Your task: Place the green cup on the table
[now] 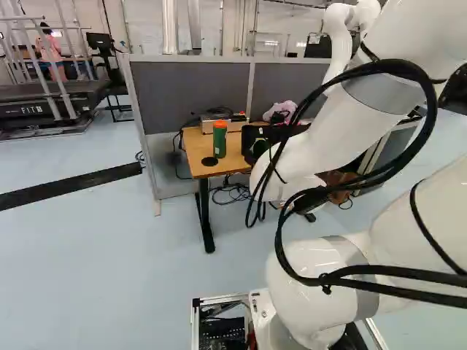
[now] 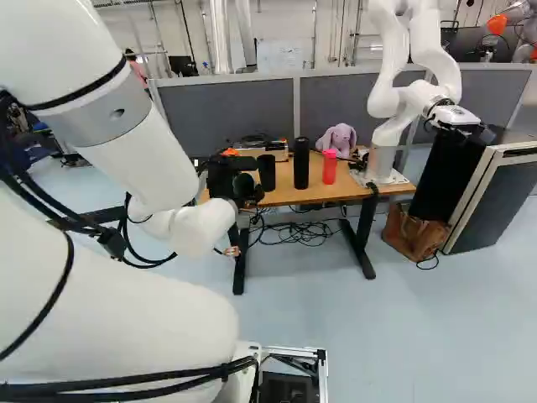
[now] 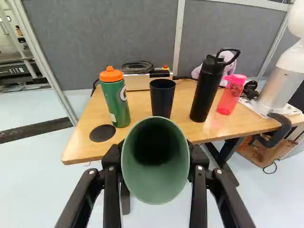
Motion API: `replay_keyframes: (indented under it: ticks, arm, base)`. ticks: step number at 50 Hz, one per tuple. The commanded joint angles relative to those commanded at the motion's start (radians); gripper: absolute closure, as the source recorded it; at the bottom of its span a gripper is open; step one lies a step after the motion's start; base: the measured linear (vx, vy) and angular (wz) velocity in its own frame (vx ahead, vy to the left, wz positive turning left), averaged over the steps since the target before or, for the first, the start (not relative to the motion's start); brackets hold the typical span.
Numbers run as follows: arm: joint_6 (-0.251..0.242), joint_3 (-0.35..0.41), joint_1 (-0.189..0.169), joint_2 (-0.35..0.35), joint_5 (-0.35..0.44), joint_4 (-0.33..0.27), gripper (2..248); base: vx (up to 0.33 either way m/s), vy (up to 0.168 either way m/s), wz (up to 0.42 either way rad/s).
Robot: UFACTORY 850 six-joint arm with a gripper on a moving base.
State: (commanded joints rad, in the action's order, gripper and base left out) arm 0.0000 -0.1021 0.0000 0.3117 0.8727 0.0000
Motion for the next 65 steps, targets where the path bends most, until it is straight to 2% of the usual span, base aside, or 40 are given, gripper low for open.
replay_keyframes:
  ticks: [15,65]
  arm:
    - [0.000,-0.054,0.000,-0.020,0.000,0.000,122]
    - [0.000,-0.333,0.000,-0.195,0.000,0.000,122]
  base:
    - [0.000,0.000,0.000]
    - [0.000,0.000,0.000]
